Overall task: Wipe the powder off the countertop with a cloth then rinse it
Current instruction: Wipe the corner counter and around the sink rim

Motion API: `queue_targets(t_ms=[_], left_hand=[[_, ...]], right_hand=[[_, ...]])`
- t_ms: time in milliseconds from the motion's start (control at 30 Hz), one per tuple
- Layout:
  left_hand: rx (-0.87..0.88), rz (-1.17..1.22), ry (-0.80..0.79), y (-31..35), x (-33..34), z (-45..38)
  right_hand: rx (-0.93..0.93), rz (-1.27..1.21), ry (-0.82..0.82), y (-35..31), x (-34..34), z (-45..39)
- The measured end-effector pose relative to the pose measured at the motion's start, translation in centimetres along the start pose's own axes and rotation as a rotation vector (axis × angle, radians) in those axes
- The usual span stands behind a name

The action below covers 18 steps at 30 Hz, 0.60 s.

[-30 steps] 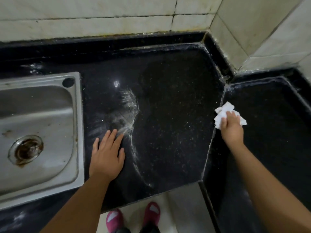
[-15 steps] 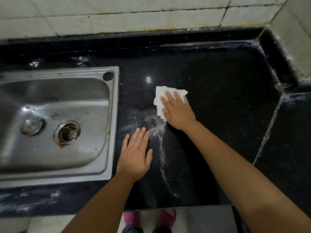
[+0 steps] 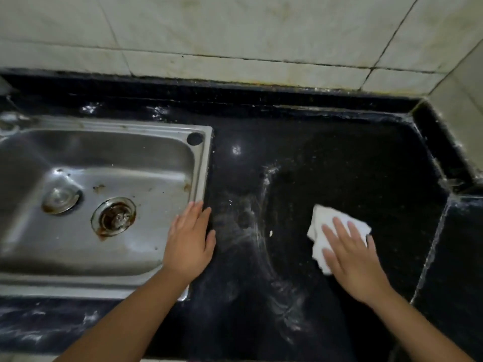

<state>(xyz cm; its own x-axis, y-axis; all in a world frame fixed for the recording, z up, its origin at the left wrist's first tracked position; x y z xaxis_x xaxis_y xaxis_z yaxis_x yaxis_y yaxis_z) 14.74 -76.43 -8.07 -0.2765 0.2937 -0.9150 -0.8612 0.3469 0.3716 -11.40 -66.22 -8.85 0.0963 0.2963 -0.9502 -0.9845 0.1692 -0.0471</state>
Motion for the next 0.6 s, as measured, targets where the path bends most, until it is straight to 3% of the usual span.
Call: queue_targets(t_ms=[100,233,333,533,600], left_hand=[[0.006,0.017,0.016,-1.3,-0.6,-1.8],[0.013,0.039,0.037,-2.0,-1.9,-4.6],[0.028,0.033,0.0,-2.0,-2.6,-7.2],[0.141,-0.027,-0.146,1.0,-1.6,-9.5],[0.225,-0.076,-0.209,3.0,-0.6,-9.0]], right_hand=[[0.137,-0.051,-0.103,-2.3,-1.9,-8.2],[-0.062,-0.032,-0.123,-11.5,-1.7,-12.4],[-0.202,0.036,-0.058,-15.0,-0.3,-7.8],[-0.296,-0.192,0.012,-14.3,3.3,5.6],[-0.27,-0.39,0.001,-13.1,2.2,8.5]])
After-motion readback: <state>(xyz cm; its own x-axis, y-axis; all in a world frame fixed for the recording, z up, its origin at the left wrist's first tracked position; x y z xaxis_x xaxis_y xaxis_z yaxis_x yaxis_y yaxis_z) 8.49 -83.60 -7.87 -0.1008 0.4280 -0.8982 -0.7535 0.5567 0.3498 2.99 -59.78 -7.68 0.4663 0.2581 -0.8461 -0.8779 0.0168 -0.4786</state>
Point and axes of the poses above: each hand's wrist, its own z-axis away from the middle knuckle, its own x-axis out of the palm, y = z × x, the point moved 10 cm from there along -z, towards the middle knuckle, and after that the axes turned 10 degrees about -y, right-handed, at the moved point
